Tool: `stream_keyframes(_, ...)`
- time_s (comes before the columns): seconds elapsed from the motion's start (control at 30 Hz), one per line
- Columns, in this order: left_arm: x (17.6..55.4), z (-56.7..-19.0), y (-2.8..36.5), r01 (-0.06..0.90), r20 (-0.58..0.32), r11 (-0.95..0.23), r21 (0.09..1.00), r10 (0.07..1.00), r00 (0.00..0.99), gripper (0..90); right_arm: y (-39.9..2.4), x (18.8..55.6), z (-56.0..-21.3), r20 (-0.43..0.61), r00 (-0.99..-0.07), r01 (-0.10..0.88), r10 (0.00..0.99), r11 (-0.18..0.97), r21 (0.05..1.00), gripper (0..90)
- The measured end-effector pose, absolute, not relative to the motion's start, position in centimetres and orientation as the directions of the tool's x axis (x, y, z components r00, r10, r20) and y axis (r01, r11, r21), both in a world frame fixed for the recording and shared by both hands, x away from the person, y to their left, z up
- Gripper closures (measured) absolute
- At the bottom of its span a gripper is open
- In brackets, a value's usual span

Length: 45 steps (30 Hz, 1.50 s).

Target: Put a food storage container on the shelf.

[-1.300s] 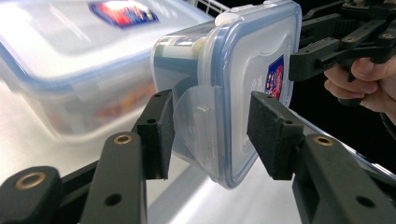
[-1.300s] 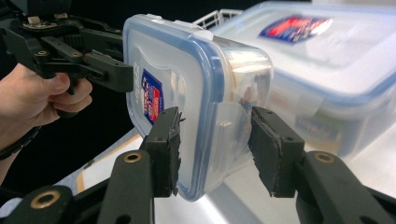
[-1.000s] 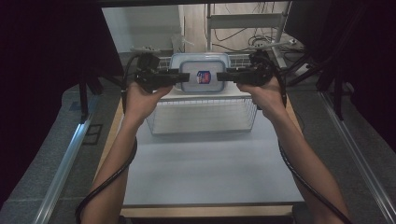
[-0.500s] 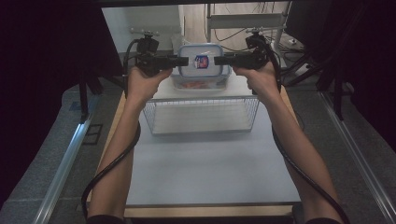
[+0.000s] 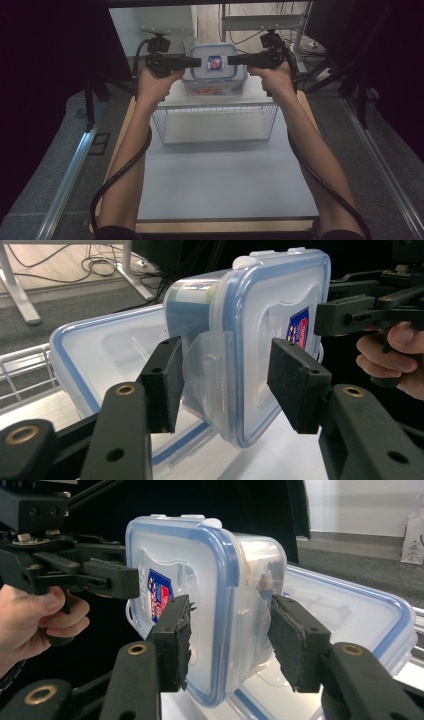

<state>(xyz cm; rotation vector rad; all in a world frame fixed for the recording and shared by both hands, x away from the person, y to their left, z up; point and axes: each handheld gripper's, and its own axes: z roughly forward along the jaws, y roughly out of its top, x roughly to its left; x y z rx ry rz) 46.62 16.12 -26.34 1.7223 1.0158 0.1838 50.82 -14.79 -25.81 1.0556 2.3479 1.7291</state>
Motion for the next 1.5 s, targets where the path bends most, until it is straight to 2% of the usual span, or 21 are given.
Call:
stream_keyframes(0.4, 47.4, -26.8, 15.8, 0.536, -0.337, -0.051, 0.843, 0.726, 0.599, 37.1, -14.6, 51.9, -26.0, 0.354, -0.74, 0.505, 0.572, 0.126, 0.854, 42.5)
stream_keyframes(0.47, 47.5, -26.8, 16.1, 0.532, -0.368, -0.011, 0.847, 0.71, 0.601, 35.9, -14.7, 52.0, -26.1, 0.35, -0.735, 0.502, 0.581, 0.119, 0.857, 41.9)
stream_keyframes(0.73, 46.4, -26.8, 16.3, 0.477, -0.304, -0.047, 0.877, 0.715, 0.63, 34.8, -15.4, 51.9, -26.3, 0.35, -0.737, 0.49, 0.578, 0.1, 0.866, 40.3)
stream_keyframes(1.0, 44.1, -27.5, 16.2, 0.406, -0.21, -0.125, 0.905, 0.7, 0.682, 44.4, -16.2, 50.2, -26.2, 0.261, -0.786, 0.413, 0.56, 0.163, 0.896, 43.1)
stream_keyframes(1.23, 44.7, -29.5, 15.3, 0.429, -0.187, -0.181, 0.885, 0.707, 0.682, 53.5, -16.1, 49.7, -27.4, 0.221, -0.791, 0.403, 0.57, 0.215, 0.89, 47.4)
stream_keyframes(1.37, 45.4, -29.8, 15.0, 0.436, -0.18, -0.176, 0.883, 0.73, 0.659, 58.4, -15.9, 49.8, -28.0, 0.213, -0.789, 0.404, 0.576, 0.227, 0.886, 49.9)
stream_keyframes(1.5, 45.9, -29.9, 14.9, 0.44, -0.185, -0.164, 0.883, 0.739, 0.648, 58.9, -15.9, 50.0, -28.2, 0.213, -0.787, 0.408, 0.579, 0.228, 0.884, 50.1)
